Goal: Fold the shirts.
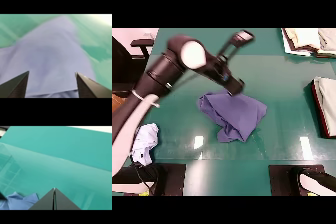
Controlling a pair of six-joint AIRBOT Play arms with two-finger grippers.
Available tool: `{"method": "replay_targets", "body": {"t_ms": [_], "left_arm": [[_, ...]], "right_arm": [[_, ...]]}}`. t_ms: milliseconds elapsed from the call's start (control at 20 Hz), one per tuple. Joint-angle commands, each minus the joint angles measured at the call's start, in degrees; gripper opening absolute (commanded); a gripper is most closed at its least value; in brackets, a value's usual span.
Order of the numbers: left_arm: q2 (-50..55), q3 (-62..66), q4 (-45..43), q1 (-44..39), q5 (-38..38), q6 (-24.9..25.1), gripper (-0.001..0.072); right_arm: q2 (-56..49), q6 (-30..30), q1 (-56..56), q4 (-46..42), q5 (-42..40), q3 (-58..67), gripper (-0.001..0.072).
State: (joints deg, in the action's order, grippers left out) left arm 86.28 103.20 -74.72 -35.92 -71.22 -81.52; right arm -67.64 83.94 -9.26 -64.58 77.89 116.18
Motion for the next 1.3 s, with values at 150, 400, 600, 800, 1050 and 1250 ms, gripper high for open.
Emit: {"method": "replay_targets", "body": {"t_ms": [150, 400, 600, 800, 1050, 1250], "left_arm": [[-0.3, -9.9, 2.8, 22.9, -3.9, -3.6, 0.0671], [0.4, -28.2, 8.3, 28.8, 6.1, -3.5, 0.0672], [2.5, -36.1, 19.1, 28.3, 11.1, 2.6, 0.0667], [3.7, -36.3, 19.6, 25.9, 13.5, 2.5, 0.0539], [3.3, -33.0, 18.0, 26.9, 13.2, 2.5, 0.0026], [3.3, -25.3, 14.6, 27.4, 8.7, 2.6, 0.0026]], "right_arm": [[3.3, 0.0, 0.0, 0.0, -1.2, -7.2, 0.0018], [4.8, 0.0, 0.0, 0.1, -2.3, -12.0, 0.0019], [4.8, 0.0, 0.0, 0.1, -2.7, -13.9, 0.0019], [4.8, 0.6, 0.0, 0.1, -2.3, -18.2, 0.0018], [5.6, 2.1, 6.3, 0.5, 4.0, -29.2, 0.0018], [9.0, 2.1, 13.0, 0.6, 4.2, -47.1, 0.002]]}}
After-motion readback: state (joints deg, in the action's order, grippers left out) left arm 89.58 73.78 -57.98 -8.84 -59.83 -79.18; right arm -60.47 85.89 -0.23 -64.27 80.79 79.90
